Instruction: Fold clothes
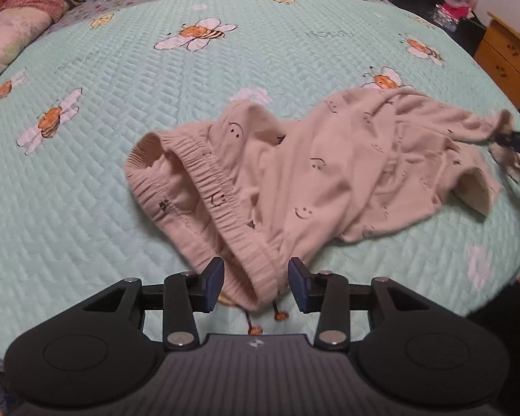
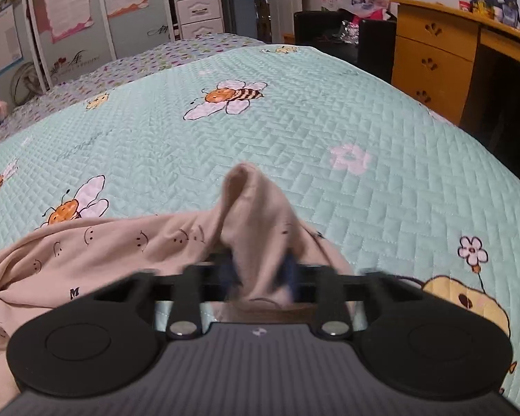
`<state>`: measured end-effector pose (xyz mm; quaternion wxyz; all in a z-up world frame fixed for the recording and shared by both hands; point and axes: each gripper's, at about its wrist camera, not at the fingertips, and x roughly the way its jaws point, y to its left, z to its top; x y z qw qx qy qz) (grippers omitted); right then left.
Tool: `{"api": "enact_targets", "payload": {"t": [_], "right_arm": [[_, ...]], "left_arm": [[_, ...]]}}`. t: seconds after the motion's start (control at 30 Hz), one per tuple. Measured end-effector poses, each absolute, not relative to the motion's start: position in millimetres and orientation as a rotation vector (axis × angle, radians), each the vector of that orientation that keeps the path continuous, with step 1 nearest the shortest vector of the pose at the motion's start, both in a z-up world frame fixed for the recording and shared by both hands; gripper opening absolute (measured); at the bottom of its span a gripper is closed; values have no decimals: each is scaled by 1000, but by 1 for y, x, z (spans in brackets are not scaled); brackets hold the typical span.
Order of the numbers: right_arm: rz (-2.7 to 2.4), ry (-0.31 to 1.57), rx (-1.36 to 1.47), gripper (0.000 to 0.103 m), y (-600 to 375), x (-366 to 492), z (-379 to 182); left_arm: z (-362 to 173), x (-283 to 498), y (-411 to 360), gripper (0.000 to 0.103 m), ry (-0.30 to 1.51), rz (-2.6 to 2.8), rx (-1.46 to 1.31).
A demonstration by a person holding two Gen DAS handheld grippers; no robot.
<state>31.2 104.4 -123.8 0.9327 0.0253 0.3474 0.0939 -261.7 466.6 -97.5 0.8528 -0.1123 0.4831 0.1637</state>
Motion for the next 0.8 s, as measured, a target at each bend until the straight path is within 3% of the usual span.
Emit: {"api": "enact_targets", "payload": {"t": [0.13,0.2,0.3,0.8], "right_arm": [[181,676,82,10,92,21,-119],[182,652,96,9,85,12,-112],[177,614,104,9,76,0,-103],[141,558,43,9,43,-31,-88]], "left_arm": [[-112,-254,466,42,1043,316,-258],[-115,-254,465,20,1046,305,-275],[-108,-259,466,14,1011,304,-314],[-24,-292,494,12,749,356,-469]]}}
